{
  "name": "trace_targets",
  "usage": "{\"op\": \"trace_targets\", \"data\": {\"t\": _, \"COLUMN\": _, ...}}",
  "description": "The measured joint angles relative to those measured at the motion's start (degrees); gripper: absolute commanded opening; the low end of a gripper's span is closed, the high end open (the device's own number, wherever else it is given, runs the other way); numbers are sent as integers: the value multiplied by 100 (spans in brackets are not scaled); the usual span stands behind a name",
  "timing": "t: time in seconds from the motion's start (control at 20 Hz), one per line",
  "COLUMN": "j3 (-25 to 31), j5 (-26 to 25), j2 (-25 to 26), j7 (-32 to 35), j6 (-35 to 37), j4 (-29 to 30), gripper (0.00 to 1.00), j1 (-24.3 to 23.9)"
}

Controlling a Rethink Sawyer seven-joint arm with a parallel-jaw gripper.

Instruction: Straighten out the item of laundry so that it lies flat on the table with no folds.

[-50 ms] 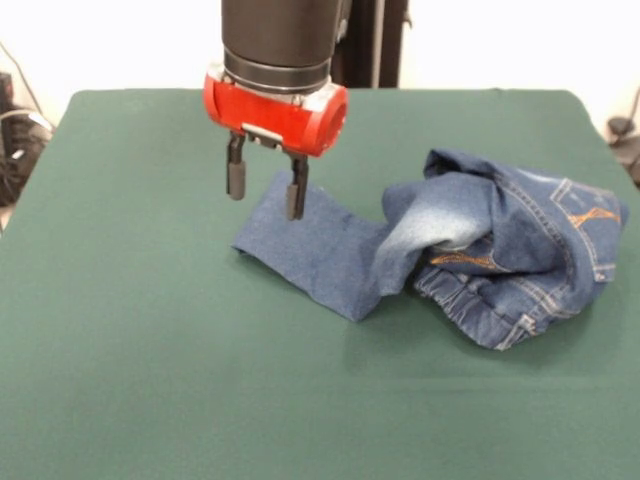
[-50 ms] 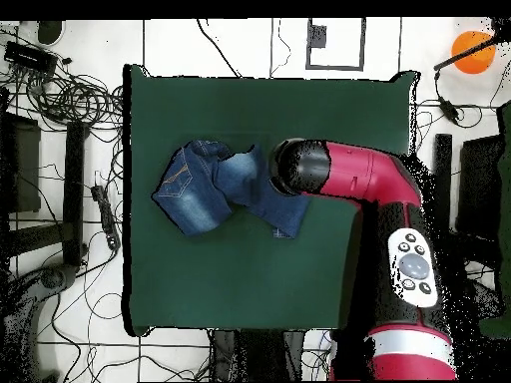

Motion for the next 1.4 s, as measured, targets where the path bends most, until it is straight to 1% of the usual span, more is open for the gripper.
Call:
{"op": "trace_targets", "data": {"t": 0.6, "j3": 3, "j5": -158, "j2": 23, "j7": 0, "j6": -587, "j4": 123, "gripper": 100, "j1": 0}}
{"op": "trace_targets", "data": {"t": 0.8, "j3": 2, "j5": -161, "j2": 30, "j7": 0, "j6": -991, "j4": 302, "gripper": 100, "j1": -5}}
{"op": "trace_targets", "data": {"t": 1.4, "j3": 3, "j5": -160, "j2": 258, "j7": 0, "j6": -1465, "j4": 638, "gripper": 100, "j1": -12}}
